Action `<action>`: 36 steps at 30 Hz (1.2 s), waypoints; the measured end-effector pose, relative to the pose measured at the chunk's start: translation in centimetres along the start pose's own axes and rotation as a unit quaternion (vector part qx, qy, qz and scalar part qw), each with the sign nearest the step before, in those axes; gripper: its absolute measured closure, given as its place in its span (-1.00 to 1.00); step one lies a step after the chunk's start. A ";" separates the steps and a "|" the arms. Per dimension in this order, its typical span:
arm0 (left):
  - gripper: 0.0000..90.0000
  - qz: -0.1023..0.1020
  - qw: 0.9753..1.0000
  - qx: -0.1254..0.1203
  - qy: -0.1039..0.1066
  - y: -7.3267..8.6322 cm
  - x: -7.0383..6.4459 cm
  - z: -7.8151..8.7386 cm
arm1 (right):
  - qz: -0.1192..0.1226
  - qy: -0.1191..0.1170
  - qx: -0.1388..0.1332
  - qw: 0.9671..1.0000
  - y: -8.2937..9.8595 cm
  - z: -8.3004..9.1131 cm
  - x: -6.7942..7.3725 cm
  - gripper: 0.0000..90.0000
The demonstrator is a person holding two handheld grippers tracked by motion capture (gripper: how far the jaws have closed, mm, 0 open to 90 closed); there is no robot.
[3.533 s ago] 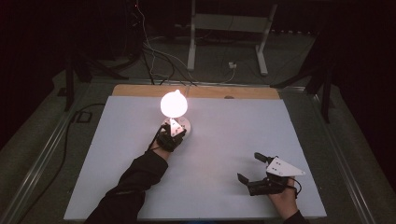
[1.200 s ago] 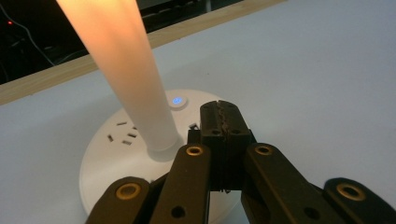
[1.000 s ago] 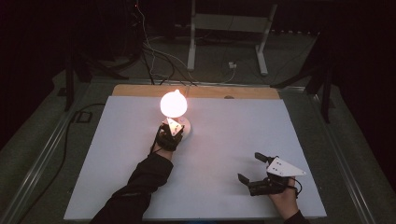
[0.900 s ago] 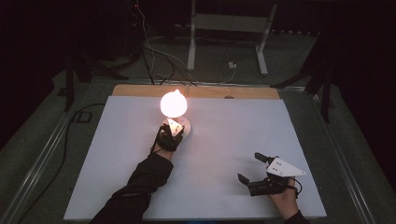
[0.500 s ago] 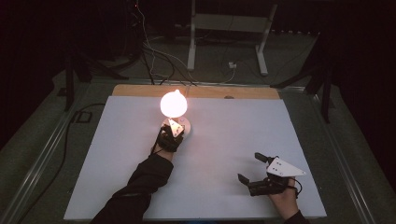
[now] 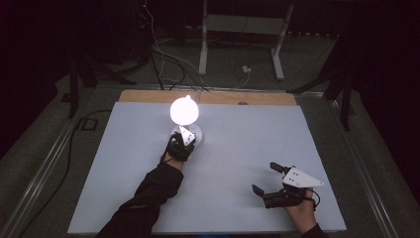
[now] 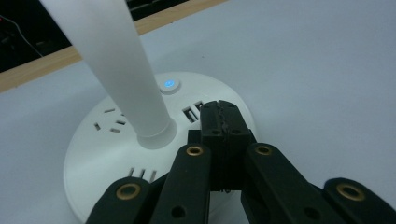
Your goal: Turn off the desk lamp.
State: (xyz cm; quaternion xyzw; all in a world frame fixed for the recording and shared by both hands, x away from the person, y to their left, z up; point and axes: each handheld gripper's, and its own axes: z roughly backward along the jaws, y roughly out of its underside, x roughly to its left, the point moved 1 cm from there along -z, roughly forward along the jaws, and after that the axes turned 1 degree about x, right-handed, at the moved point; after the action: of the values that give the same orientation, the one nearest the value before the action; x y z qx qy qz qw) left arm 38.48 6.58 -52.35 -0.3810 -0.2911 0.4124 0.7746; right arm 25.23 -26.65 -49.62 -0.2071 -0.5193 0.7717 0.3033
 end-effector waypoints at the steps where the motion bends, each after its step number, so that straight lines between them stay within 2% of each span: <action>1: 1.00 0.003 1.000 -0.009 -0.001 -0.3 0.3 0.5 | 0.000 0.000 -0.002 1.000 0.0 0.0 0.0 -1.00; 5: 1.00 0.010 1.000 -0.020 0.004 -1.0 0.4 1.2 | -0.004 0.000 -0.002 1.000 0.0 0.0 -0.1 -1.00; 10: 1.00 0.009 1.000 -0.028 0.005 -1.5 0.3 1.6 | -0.001 0.000 -0.004 1.000 -0.1 0.0 0.0 -1.00; 19: 1.00 0.006 1.000 -0.014 0.005 -1.0 0.2 1.1 | -0.001 -0.001 -0.002 1.000 0.0 0.0 0.0 -1.00; 26: 1.00 0.010 1.000 -0.003 0.007 -0.5 0.4 0.6 | -0.002 -0.001 -0.003 1.000 0.0 0.0 -0.1 -1.00; 28: 1.00 0.018 1.000 0.002 0.011 -0.3 0.5 0.5 | -0.002 -0.001 -0.002 1.000 0.0 0.0 -0.1 -1.00; 36: 1.00 0.007 1.000 0.012 0.012 -0.1 0.2 0.2 | 0.000 -0.001 -0.001 1.000 0.0 0.0 0.0 -1.00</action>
State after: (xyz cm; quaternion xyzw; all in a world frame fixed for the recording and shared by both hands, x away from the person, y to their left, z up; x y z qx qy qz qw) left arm 38.47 6.79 -52.13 -0.3788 -0.2742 0.4169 0.7794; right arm 25.25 -26.70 -49.60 -0.2064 -0.5205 0.7712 0.3028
